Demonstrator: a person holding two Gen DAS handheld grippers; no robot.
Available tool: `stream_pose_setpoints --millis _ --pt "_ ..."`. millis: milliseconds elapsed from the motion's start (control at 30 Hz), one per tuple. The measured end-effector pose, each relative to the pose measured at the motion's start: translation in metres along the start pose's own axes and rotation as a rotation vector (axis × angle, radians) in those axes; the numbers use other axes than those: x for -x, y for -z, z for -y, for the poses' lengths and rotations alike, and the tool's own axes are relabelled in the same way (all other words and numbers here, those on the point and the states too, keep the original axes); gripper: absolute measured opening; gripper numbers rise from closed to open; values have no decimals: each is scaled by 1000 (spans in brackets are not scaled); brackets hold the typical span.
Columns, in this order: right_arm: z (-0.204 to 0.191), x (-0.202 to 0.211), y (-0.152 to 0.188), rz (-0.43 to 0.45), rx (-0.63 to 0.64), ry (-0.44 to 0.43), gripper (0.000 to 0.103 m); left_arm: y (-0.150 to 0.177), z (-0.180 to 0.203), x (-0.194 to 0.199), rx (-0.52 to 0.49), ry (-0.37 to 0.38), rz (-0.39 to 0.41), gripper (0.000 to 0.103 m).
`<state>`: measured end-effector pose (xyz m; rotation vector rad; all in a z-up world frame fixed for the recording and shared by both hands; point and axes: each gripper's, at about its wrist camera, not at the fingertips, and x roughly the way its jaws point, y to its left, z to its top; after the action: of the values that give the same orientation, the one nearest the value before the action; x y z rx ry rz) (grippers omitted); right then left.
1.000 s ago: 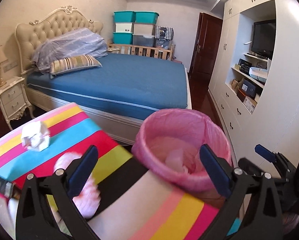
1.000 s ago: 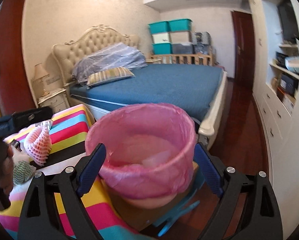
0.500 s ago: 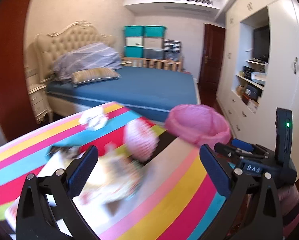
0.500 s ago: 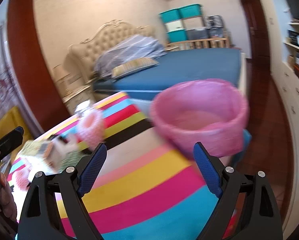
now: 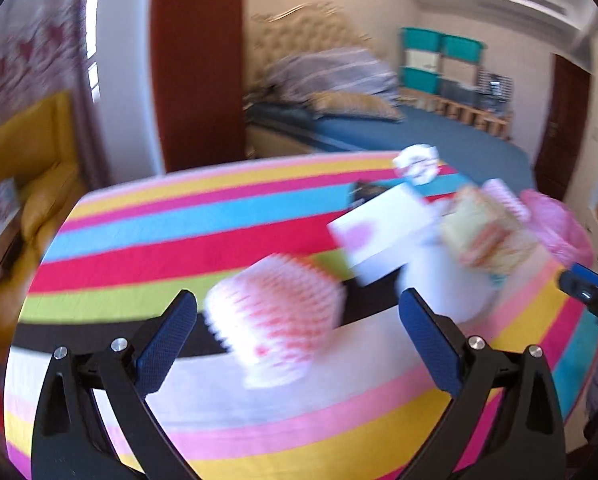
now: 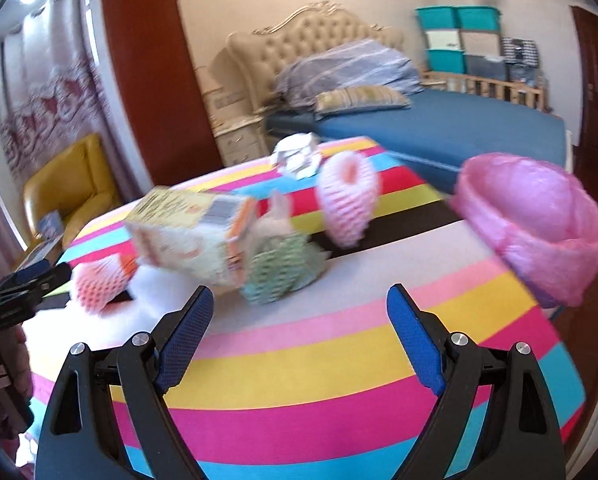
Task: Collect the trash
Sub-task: 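Move both tools back over the table, then grasp the pink foam fruit net with the left tool while the right tool holds a foam block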
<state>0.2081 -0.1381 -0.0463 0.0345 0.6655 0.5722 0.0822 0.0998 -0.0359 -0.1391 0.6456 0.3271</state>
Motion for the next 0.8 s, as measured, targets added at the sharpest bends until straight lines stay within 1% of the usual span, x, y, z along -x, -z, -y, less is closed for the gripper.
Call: stream_pose_setpoints --millis 33,133,233,367,433,567,800 --pt "-6 -1 1 -12 13 -15 84 1 -10 -4 29 -16 -18 98" --pt "-34 -11 5 -53 79 -46 84 2 -23 -9 59 -43 -46 98" --pt "-60 -27 6 -104 135 -65 84 2 -28 -12 50 -65 -58 98" --pt "-87 -51 3 -153 180 -74 84 5 -32 -12 22 -70 -63 98" --pt "-95 -64 1 -174 181 -71 84 7 -34 -14 8 -78 -71 98" --pt "-106 -88 -3 -219 168 -45 84 3 -38 -25 27 -50 -89 98" --pt "-118 -103 0 -250 175 -12 84 1 -45 -30 44 -29 -94 98"
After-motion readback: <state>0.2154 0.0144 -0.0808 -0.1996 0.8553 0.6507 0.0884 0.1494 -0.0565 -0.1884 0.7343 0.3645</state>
